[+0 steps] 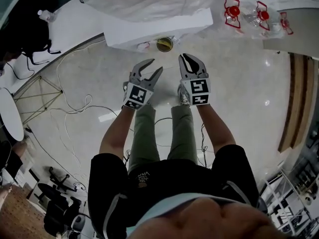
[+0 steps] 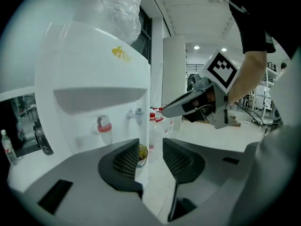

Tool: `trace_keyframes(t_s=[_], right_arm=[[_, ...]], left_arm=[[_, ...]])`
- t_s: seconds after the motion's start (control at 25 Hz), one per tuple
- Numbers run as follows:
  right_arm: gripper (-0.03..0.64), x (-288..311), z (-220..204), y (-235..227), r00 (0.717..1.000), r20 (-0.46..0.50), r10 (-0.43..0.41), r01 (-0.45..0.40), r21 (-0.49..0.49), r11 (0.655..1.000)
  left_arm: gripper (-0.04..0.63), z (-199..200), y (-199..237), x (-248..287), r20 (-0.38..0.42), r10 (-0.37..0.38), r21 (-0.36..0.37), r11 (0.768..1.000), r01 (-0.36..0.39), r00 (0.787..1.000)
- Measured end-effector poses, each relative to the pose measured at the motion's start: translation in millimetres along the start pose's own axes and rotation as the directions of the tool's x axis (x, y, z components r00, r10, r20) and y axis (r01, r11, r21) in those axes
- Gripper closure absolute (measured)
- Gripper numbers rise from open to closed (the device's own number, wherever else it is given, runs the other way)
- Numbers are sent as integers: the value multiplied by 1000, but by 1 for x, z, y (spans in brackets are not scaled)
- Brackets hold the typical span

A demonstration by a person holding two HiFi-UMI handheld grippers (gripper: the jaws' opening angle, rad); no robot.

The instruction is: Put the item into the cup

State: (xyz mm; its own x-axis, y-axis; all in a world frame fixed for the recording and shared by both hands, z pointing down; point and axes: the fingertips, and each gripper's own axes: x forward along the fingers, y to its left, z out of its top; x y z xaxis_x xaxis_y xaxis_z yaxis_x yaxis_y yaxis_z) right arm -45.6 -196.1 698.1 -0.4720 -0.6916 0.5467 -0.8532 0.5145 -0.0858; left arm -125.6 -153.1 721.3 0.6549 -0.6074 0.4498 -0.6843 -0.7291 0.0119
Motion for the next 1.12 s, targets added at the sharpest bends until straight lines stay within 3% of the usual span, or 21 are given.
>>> trace_keyframes(t_s=[0.12,0.28,0.44,0.8,1.12], right_arm=[[557,-26,19,6,1000,21,-5,5,22,1000],[558,-61,47,15,999,47,-10,8,36,999],[560,-96,79,22,996,85,-20,12,91,996],[563,-163,140,33,985,172,13,-25,68,997],[563,-218,182,44,973,225,47,-67,80,995]], left_arm=[[492,30,-5,-18,40,21,0,1000,-21,999],[550,76,-12,-46,92,43,-17,999,-42,995],[566,120,-22,-71,124,66,-17,998,-64,990],[575,211,-39,-132,195,123,-22,992,-121,973],[575,263,-54,-182,232,184,-29,983,-182,955]])
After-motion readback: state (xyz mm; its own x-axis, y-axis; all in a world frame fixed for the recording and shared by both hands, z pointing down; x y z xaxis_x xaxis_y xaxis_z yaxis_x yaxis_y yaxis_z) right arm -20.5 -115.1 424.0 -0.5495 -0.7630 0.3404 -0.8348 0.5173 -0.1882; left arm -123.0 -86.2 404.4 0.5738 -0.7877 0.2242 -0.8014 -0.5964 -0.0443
